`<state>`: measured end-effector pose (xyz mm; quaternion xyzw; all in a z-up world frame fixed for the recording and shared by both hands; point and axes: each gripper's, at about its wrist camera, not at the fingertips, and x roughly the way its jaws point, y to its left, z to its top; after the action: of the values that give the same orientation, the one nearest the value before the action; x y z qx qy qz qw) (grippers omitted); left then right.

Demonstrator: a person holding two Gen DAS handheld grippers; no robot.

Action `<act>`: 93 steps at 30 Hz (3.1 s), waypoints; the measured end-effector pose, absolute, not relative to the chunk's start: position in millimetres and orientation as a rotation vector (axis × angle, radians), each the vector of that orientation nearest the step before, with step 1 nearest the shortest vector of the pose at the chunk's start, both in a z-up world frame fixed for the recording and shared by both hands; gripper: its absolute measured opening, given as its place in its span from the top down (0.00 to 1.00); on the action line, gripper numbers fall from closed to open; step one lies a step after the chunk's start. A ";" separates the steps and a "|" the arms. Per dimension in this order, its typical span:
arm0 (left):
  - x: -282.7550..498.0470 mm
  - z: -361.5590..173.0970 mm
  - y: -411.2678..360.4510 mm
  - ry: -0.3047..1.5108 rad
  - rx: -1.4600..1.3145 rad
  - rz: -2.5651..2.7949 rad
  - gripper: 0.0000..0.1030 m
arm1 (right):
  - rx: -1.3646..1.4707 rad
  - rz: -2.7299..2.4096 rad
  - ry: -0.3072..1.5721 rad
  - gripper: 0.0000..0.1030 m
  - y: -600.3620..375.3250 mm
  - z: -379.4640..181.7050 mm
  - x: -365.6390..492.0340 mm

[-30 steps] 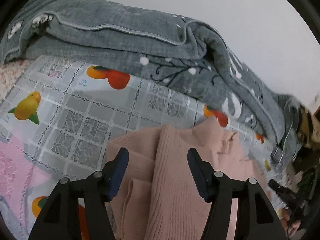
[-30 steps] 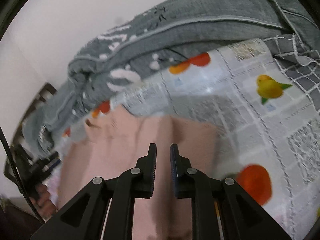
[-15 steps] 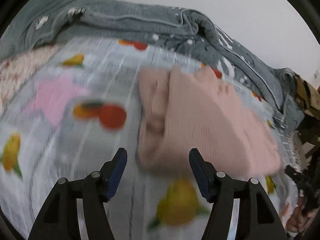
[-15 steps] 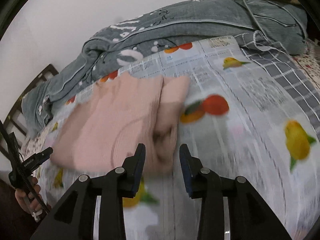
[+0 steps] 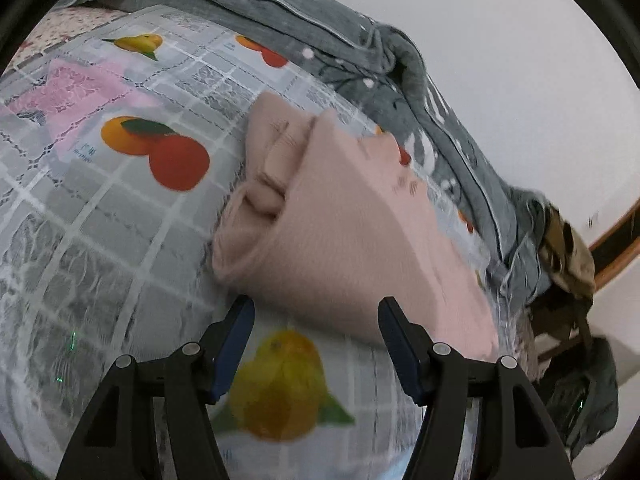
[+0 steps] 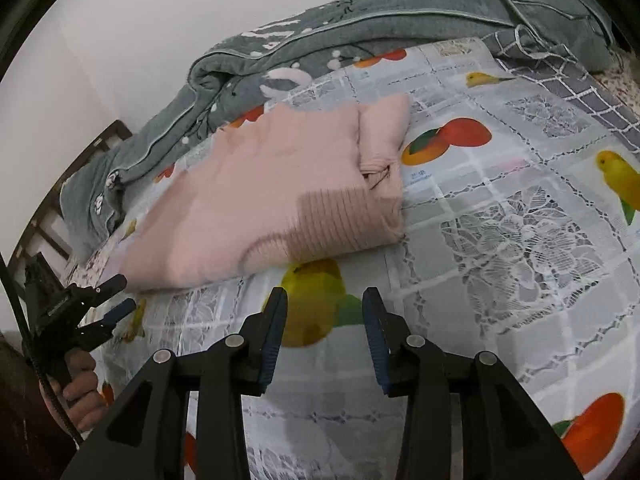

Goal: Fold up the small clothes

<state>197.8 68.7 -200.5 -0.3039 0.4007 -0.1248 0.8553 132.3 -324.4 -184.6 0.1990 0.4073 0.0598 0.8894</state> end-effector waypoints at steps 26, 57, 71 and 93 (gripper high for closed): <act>230.4 -198.4 87.0 0.815 -0.638 -0.244 0.40 | 0.656 0.074 0.823 0.62 -346.2 -192.5 177.0; 147.2 -195.3 66.6 0.881 -0.581 -0.206 0.73 | 0.420 -0.005 0.857 0.77 -362.8 -176.0 115.3; 204.6 -192.4 74.5 0.889 -0.579 -0.222 0.43 | 0.139 0.051 0.769 0.66 -279.9 -145.8 140.5; 217.5 -192.3 65.2 0.873 -0.434 -0.220 0.43 | 0.017 0.016 1.020 0.66 -205.2 -181.3 293.3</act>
<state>217.5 65.2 -192.3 -0.2079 0.4185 -0.1054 0.8778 293.3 -205.2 -181.3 0.0081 0.4881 0.0076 0.8727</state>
